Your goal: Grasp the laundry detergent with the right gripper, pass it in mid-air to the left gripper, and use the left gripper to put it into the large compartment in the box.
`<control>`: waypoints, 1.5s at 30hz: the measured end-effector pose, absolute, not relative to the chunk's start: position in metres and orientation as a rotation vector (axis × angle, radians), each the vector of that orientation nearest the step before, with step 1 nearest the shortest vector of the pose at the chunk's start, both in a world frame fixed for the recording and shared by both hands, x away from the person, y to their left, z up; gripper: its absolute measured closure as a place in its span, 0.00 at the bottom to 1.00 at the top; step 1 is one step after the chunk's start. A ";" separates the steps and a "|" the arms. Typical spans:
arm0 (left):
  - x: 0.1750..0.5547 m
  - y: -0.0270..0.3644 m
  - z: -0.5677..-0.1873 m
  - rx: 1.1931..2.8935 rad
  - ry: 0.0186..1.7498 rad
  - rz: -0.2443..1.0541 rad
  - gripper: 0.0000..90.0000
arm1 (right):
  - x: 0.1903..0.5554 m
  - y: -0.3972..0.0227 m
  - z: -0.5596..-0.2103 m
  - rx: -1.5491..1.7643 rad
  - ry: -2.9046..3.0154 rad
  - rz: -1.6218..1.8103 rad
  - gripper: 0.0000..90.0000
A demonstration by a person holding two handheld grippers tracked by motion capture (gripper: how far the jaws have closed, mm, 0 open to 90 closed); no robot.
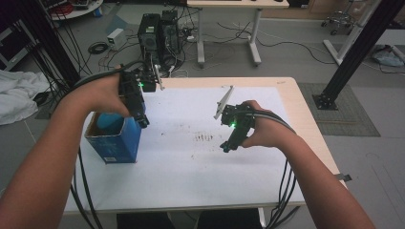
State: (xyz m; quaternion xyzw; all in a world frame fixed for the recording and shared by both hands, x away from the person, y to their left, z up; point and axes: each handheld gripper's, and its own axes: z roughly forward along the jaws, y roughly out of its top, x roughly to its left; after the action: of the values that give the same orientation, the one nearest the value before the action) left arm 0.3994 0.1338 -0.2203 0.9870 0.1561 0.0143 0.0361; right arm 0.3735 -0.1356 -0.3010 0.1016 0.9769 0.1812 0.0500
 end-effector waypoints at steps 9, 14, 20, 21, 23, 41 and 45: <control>0.401 0.107 -0.250 3.053 0.378 -0.037 0.14 | 0.379 -0.133 -0.306 0.313 2.997 0.471 0.14; 0.404 0.096 -0.272 3.073 0.364 -0.067 0.10 | 0.384 -0.132 -0.313 0.319 3.004 0.427 0.14; 0.407 0.091 -0.287 3.089 0.351 -0.086 0.10 | 0.384 -0.134 -0.319 0.323 3.010 0.417 0.14; 0.407 0.090 -0.289 3.092 0.355 -0.075 0.10 | 0.384 -0.134 -0.320 0.324 3.008 0.421 0.14; 0.407 0.088 -0.291 3.091 0.350 -0.080 0.10 | 0.384 -0.134 -0.322 0.325 3.008 0.406 0.14; 0.401 0.084 -0.293 3.046 0.301 -0.037 0.10 | 0.382 -0.132 -0.322 0.328 3.008 0.387 0.14; 0.403 0.085 -0.292 3.040 0.300 -0.041 0.10 | 0.383 -0.135 -0.321 0.350 3.006 0.394 0.14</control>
State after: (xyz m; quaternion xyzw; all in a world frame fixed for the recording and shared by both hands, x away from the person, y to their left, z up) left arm 0.4026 0.0848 -0.2924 0.9941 0.0980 -0.0135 0.0435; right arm 0.3830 -0.1354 -0.3205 0.1146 0.9840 0.1290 0.0447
